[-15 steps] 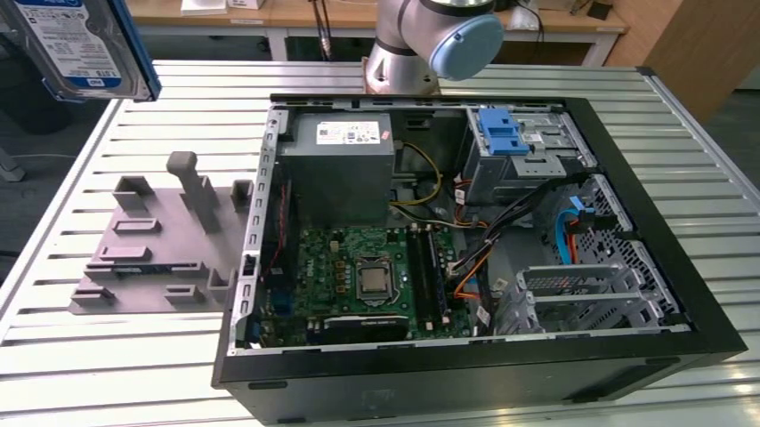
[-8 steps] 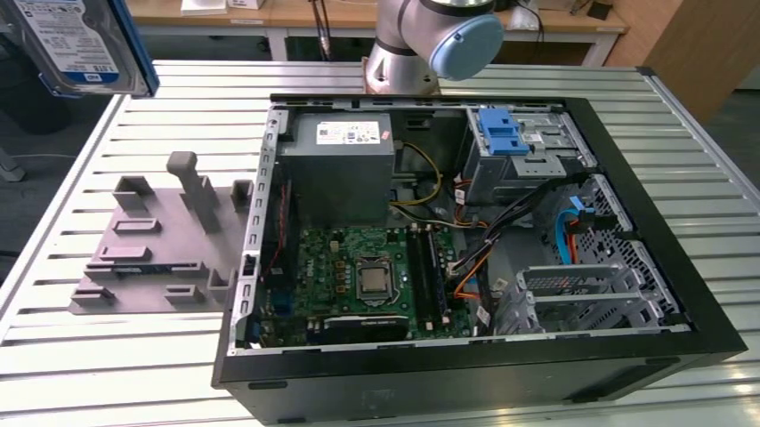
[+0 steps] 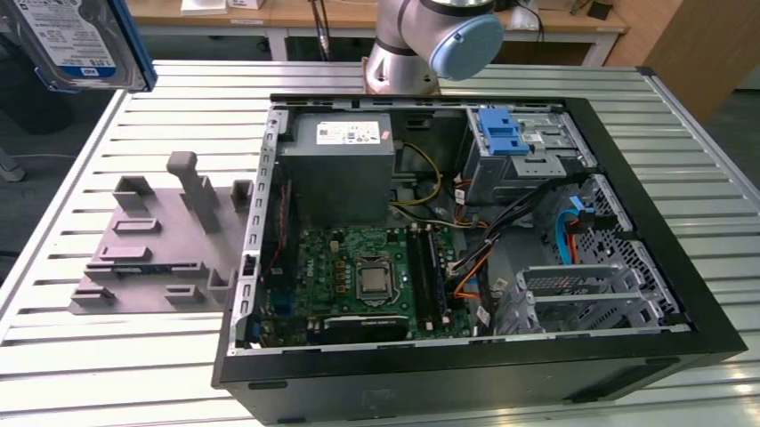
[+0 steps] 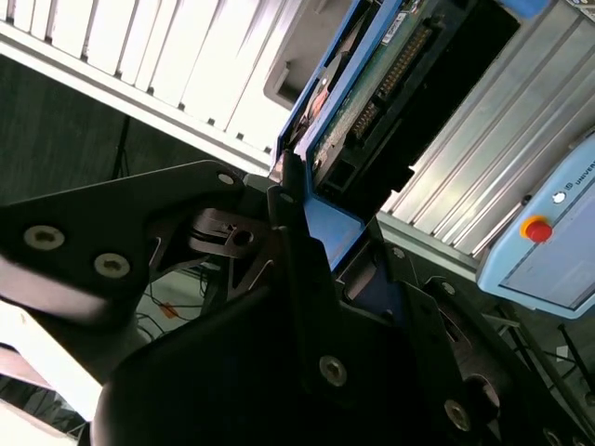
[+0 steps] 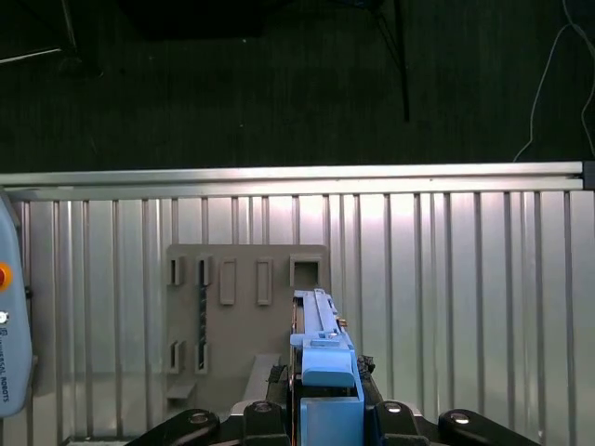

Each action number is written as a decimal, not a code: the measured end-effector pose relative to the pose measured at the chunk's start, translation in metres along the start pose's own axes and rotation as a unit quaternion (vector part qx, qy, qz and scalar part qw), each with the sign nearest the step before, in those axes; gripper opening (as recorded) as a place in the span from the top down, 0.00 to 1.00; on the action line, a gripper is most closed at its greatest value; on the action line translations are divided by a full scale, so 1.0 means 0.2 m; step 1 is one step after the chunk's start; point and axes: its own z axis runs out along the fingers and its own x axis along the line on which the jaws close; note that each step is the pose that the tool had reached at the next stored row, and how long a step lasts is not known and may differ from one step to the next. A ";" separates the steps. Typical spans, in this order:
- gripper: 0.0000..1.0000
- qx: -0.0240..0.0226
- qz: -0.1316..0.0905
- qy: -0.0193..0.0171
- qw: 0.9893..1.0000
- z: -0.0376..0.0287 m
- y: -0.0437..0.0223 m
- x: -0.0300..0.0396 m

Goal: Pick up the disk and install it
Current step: 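Pick up the disk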

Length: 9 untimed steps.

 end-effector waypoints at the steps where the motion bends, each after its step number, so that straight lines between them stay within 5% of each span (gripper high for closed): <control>1: 0.64 0.000 0.000 0.000 1.000 -0.004 0.000 0.000; 9: 0.64 0.000 0.000 0.000 1.000 -0.035 0.000 0.000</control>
